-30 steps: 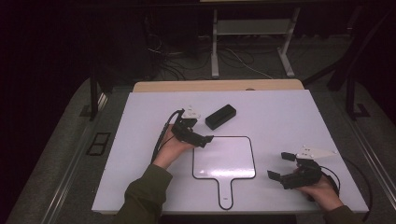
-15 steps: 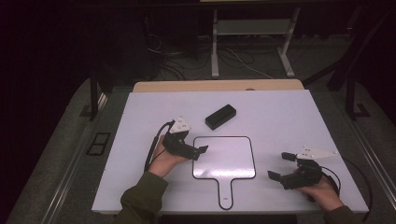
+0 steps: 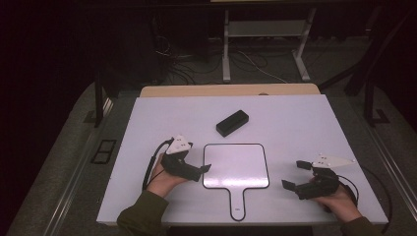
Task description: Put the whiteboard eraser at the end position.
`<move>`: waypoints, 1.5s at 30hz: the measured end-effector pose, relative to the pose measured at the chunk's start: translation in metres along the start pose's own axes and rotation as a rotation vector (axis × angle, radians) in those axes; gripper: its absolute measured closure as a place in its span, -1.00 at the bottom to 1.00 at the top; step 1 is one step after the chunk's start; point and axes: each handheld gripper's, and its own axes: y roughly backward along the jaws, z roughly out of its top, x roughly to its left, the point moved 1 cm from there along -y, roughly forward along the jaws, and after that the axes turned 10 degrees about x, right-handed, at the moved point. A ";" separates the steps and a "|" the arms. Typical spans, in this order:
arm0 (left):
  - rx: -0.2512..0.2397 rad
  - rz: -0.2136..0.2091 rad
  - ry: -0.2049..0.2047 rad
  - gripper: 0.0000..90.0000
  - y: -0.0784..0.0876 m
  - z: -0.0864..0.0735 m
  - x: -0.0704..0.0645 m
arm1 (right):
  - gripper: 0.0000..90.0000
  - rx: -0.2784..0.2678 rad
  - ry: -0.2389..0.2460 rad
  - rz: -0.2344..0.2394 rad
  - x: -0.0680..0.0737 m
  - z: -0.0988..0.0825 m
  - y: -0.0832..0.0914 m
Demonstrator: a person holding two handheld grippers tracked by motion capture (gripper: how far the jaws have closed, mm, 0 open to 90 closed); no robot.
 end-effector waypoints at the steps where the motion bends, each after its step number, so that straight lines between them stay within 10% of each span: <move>1: 0.000 -0.002 0.000 -1.00 0.001 -0.002 -0.001 | -1.00 0.001 -0.001 0.001 0.000 0.000 0.000; 26: -0.001 -0.027 0.013 -1.00 0.023 -0.048 -0.017 | -1.00 0.001 -0.005 -0.005 -0.001 0.000 -0.001; 45: 0.025 -0.026 0.019 -1.00 0.020 -0.052 -0.016 | -1.00 0.007 -0.006 -0.008 -0.001 0.000 -0.001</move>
